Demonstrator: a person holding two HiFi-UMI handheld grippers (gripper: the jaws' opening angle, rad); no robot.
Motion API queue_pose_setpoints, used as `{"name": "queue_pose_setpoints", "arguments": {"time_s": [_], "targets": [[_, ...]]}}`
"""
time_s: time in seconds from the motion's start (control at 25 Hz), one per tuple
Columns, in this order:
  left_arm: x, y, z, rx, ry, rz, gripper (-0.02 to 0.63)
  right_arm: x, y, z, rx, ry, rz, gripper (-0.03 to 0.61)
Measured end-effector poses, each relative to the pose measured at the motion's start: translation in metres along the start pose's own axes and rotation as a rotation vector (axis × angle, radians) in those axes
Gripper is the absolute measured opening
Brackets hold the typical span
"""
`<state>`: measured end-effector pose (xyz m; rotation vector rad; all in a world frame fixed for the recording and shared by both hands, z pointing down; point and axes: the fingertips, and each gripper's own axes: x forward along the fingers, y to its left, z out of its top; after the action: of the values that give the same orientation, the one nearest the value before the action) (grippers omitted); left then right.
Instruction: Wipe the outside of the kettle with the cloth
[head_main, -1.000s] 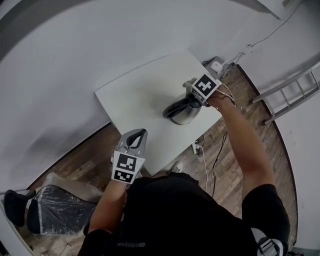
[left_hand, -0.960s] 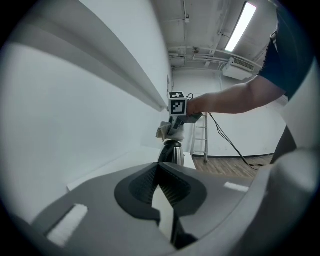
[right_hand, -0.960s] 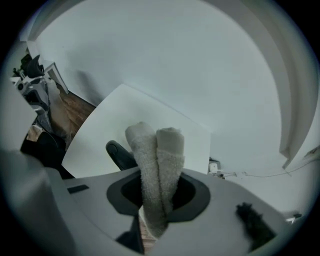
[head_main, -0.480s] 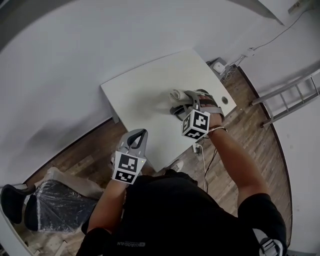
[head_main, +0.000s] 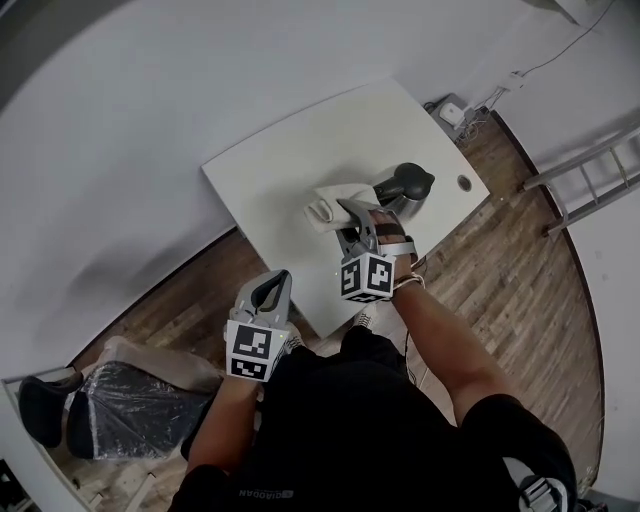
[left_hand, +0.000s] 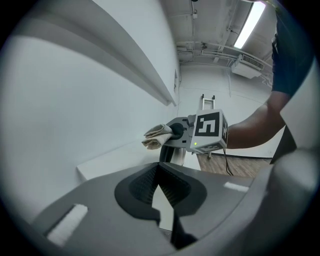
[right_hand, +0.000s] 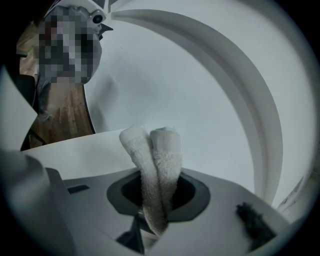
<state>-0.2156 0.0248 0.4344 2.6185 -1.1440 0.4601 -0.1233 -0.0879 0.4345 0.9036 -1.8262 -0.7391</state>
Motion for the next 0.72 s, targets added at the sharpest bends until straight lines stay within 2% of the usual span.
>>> {"name": "queue_pose_setpoints", "arguments": {"time_s": [0.24,0.52,0.72], "targets": [[-0.009,0.005,-0.012,-0.026,0.036,0.049,0.006,0.014,0.036,0.003,0.024,-0.045,0.068,0.092],[-0.008,0.007,-0.026,-0.08,0.069,0.062,0.006,0.035,0.074,-0.027,0.096,-0.004,0.141,0.092],[-0.002,0.002,-0.03,-0.078,0.099,0.06,0.006,0.048,0.092,-0.054,0.138,0.039,0.176,0.092]]}}
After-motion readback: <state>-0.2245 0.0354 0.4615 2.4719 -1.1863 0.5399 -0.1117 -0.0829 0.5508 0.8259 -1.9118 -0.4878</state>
